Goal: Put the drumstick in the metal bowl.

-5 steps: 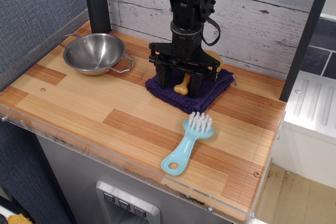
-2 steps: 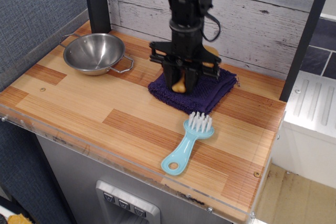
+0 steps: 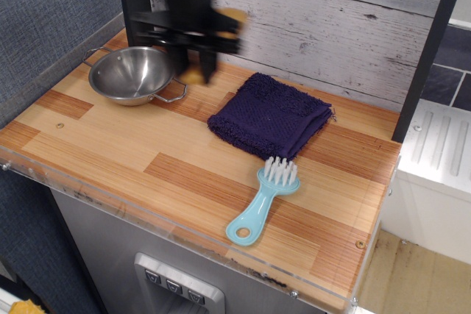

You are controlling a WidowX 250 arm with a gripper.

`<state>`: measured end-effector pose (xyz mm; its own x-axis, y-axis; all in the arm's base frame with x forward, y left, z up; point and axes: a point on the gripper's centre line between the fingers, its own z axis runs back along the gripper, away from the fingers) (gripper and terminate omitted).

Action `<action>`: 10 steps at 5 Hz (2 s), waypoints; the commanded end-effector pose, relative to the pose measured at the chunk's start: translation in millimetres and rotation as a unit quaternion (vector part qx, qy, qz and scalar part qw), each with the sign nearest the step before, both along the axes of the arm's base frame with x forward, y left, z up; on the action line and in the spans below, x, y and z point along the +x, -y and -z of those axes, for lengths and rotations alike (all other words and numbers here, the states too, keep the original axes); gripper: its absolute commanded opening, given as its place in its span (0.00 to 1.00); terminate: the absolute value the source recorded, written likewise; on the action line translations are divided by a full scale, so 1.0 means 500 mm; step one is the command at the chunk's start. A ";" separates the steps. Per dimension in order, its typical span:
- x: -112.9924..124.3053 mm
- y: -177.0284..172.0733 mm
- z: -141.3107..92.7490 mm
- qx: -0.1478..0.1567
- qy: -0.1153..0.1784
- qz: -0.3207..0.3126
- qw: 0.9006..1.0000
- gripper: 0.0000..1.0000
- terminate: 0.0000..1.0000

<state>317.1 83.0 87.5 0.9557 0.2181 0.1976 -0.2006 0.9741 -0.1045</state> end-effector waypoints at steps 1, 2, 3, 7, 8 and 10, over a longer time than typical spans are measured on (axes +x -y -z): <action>-0.047 -0.188 0.013 0.022 -0.003 -0.082 0.996 0.00 0.00; -0.035 -0.219 0.049 0.022 -0.022 -0.090 0.995 0.00 0.00; -0.003 -0.194 0.063 0.013 -0.030 -0.074 0.997 0.00 0.00; 0.030 -0.148 0.061 0.048 -0.042 -0.054 0.997 1.00 0.00; 0.033 -0.149 0.062 0.045 -0.047 -0.049 0.997 1.00 0.00; -0.004 -0.093 -0.042 0.057 -0.010 0.024 0.998 1.00 0.00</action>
